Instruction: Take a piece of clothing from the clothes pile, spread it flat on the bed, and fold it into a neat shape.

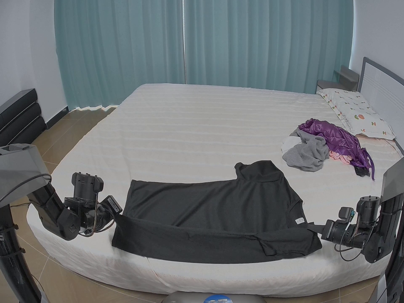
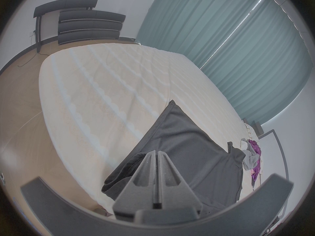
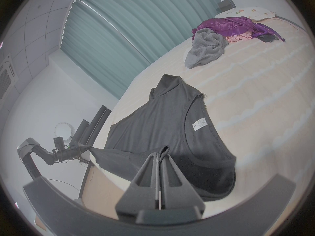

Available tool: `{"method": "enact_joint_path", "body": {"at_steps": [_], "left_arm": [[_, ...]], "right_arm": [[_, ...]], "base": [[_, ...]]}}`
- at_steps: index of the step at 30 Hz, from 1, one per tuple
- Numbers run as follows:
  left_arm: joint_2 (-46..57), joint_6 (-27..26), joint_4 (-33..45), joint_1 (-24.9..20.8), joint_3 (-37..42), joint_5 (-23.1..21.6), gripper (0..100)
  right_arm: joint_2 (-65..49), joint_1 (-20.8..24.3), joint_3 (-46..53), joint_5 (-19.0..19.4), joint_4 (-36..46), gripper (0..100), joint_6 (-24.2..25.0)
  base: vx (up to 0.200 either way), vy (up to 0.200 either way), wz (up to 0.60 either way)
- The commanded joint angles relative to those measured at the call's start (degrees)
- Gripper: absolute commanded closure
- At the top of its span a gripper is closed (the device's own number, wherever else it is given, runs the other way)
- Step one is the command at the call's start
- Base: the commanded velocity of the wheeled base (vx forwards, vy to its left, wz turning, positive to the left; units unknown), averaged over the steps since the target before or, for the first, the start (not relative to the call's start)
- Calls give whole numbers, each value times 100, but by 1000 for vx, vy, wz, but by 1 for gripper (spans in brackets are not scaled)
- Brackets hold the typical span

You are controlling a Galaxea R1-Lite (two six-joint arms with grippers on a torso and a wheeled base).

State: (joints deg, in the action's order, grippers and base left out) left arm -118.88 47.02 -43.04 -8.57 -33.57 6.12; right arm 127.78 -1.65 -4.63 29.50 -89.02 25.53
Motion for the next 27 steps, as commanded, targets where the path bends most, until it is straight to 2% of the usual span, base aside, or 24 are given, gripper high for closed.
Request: {"method": "enact_joint_path", "body": {"at_steps": [1,10,27], "left_arm": [[278,0,-11,4,228,3,100],[884,-17,-11,84,703,3,100],[1227,-149,-20,84,1248,-6,100]], "right_arm": [[-535,-99,384,117,-81,100,14],[-992,-108,463,117,69,100,58],[-2108,-187,463,91,1492,100,-21]], "base": [[0,0,0],[0,0,0],[0,0,0]]}}
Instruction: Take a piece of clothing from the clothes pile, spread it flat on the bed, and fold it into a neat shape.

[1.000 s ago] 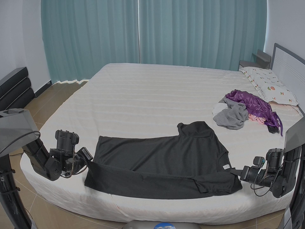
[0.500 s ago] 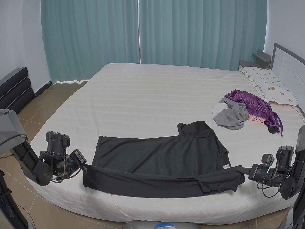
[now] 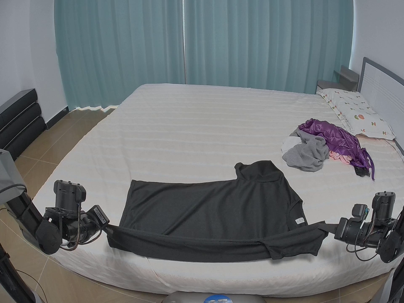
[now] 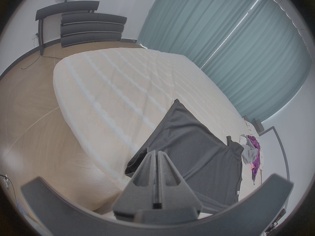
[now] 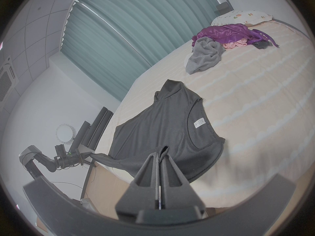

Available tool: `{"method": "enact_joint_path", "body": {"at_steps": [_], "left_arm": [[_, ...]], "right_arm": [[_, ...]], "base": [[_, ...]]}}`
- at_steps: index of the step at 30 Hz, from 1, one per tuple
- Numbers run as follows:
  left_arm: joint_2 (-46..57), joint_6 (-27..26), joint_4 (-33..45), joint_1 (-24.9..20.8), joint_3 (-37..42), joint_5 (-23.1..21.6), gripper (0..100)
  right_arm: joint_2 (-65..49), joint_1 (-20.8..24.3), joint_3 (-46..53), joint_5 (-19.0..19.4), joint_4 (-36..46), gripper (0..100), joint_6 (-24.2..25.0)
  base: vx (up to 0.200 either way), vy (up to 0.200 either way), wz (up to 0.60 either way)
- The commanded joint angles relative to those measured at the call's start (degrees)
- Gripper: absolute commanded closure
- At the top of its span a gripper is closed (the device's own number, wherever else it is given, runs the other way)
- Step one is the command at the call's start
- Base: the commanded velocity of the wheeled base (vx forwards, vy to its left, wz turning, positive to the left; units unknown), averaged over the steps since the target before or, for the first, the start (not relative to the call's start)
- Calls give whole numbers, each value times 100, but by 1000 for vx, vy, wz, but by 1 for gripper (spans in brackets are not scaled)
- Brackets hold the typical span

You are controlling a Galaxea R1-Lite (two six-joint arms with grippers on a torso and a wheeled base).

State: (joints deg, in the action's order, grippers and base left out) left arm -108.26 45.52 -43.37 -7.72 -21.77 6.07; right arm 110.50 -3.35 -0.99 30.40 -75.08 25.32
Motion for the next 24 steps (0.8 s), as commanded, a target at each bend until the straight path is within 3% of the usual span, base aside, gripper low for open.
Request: {"method": "enact_joint_path", "body": {"at_steps": [1,19,24], "left_arm": [[192,1,4,-2,94,-1,100],[420,-17,-4,-28,463,-9,100],[385,-17,-13,-28,534,-9,100]], "right_arm": [[-406,-34,99,-8,134,100,-1],[-907,-139,99,-43,1013,100,-141],[-1171,-166,99,-43,1558,100,-414]], "base": [[0,0,0],[0,0,0],[0,0,0]]}}
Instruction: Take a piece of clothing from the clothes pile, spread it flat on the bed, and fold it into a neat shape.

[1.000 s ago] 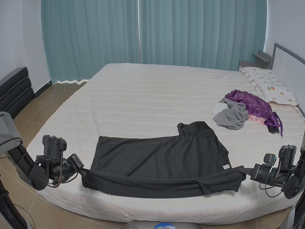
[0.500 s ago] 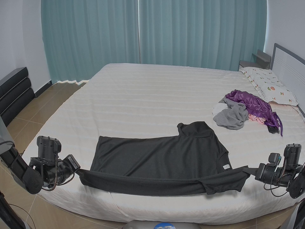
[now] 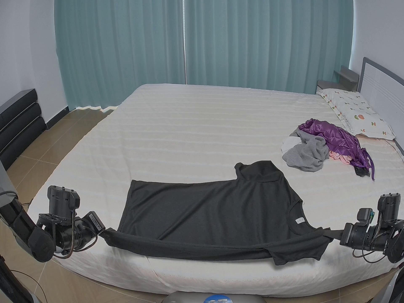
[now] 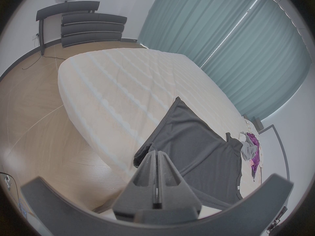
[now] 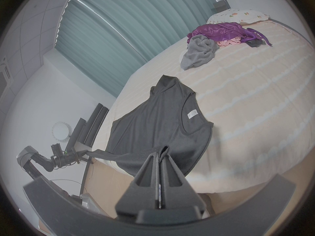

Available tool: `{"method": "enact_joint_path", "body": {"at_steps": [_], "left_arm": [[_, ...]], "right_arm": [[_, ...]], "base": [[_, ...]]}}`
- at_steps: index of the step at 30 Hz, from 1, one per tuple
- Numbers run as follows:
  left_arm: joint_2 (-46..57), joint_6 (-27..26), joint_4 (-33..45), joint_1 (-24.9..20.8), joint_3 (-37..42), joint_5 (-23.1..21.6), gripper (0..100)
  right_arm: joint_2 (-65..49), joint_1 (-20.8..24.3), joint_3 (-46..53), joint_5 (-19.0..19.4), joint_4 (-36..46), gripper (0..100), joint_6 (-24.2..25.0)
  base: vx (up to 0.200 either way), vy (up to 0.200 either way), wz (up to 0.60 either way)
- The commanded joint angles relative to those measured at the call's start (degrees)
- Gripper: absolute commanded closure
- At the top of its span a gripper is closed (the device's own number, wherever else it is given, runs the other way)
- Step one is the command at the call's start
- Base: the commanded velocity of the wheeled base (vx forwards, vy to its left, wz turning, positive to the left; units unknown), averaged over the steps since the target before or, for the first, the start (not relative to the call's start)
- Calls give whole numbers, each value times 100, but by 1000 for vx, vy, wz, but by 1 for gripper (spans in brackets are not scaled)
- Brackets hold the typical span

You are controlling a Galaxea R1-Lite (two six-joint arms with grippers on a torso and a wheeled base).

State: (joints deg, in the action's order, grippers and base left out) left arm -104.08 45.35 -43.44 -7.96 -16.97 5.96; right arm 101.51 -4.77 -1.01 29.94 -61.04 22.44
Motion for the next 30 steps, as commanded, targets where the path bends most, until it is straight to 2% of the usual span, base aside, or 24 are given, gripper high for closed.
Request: {"method": "enact_joint_path", "body": {"at_steps": [1,12,18,25,30], "left_arm": [[-42,0,-7,-4,45,2,100],[-376,9,19,49,-535,2,100],[-640,9,28,40,-808,10,100],[-947,9,28,84,-1116,10,100],[-1272,9,37,84,-1423,10,100]], "right_arm": [[-281,-24,101,3,215,100,-179],[71,-103,-233,-23,198,100,-223],[659,-42,-716,-322,206,100,-232],[1020,-24,-1112,-349,242,100,-214],[1442,-7,-1472,-559,242,100,-205]], "base": [[0,0,0],[0,0,0],[0,0,0],[0,0,0],[0,0,0]]}}
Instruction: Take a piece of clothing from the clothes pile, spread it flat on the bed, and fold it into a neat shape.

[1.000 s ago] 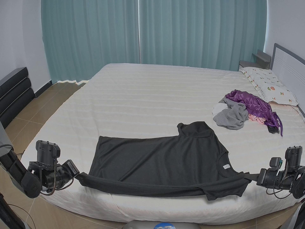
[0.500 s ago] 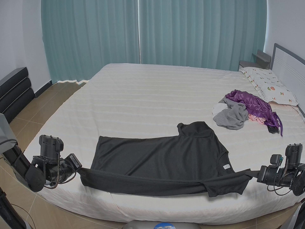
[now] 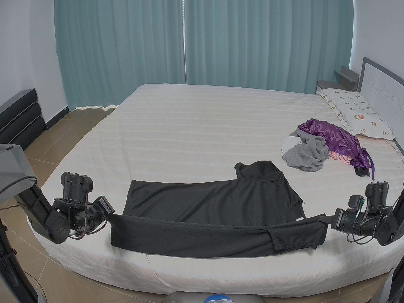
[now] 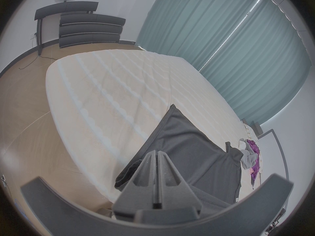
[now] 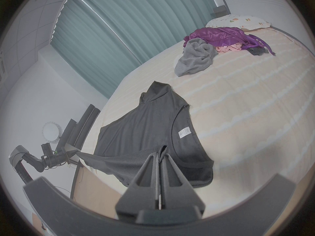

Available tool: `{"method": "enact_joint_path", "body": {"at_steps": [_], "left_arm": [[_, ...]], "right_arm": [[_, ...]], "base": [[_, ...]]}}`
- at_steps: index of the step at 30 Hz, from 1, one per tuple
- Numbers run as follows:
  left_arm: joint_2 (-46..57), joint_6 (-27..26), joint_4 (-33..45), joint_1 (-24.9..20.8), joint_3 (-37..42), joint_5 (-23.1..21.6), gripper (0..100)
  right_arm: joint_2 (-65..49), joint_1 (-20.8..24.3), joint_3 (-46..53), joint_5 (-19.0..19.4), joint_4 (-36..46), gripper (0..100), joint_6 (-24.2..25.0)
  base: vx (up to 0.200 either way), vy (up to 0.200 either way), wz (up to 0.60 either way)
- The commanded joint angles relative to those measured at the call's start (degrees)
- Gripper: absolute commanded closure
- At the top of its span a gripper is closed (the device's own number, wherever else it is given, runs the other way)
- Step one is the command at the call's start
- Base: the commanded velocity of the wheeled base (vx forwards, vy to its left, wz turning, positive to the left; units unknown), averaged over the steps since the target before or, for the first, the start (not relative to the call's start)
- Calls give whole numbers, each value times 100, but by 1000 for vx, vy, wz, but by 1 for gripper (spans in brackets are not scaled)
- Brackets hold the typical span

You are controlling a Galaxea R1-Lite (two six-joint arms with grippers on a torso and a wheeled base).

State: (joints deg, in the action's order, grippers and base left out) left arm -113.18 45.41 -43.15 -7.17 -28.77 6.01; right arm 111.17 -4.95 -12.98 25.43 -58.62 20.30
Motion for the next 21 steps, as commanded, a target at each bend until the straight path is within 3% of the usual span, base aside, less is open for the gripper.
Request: {"method": "enact_joint_path", "body": {"at_steps": [1,9,21], "left_arm": [[-424,3,9,5,-305,-3,100],[-723,-6,9,66,-595,23,100],[323,-454,0,225,486,14,100]], "right_arm": [[538,12,-345,-135,0,100,27],[696,161,-468,-144,0,100,36],[-315,47,437,-100,-9,100,1]], "base": [[0,0,0],[0,0,0],[0,0,0]]}}
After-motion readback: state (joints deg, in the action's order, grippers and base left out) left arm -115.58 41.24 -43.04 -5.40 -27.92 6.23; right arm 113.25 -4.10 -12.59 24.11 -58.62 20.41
